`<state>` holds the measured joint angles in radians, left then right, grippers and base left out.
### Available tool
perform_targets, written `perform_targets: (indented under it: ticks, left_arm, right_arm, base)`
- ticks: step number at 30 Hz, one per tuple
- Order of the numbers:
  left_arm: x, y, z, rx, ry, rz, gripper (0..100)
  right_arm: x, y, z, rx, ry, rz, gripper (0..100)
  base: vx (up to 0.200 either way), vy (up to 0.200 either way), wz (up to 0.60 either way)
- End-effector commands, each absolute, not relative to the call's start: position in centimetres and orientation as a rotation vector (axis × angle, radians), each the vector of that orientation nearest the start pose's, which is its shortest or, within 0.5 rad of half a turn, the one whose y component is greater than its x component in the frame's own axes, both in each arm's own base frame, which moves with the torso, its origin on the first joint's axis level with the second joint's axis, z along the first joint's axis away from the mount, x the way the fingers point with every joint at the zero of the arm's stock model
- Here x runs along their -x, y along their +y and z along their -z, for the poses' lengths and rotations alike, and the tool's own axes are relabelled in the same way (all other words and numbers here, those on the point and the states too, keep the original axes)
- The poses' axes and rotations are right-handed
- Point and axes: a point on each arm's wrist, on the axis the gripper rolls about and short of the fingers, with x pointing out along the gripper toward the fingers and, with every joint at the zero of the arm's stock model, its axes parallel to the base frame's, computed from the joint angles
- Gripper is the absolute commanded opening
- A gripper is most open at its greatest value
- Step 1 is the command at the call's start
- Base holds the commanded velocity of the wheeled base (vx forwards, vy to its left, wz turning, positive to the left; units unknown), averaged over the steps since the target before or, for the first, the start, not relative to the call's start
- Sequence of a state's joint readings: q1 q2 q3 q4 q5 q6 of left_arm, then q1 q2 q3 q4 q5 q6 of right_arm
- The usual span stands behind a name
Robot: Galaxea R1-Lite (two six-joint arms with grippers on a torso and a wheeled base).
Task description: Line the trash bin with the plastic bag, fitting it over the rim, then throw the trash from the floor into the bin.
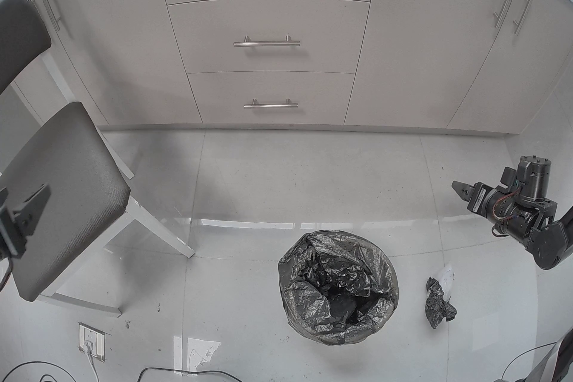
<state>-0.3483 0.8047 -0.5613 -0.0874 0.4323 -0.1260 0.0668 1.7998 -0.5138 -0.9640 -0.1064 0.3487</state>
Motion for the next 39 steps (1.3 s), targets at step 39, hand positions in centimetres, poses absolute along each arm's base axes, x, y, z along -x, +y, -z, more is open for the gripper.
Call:
perform_targets:
  ticks: [39]
  left_arm:
    - [2.1,0.3,-8.3,0.057,0.041,-0.106,100]
  right_arm:
    - [-38.2,0.8,-7.3,-0.334,0.352,0.052,100]
  base:
    - [0.0,0.0,0.0]
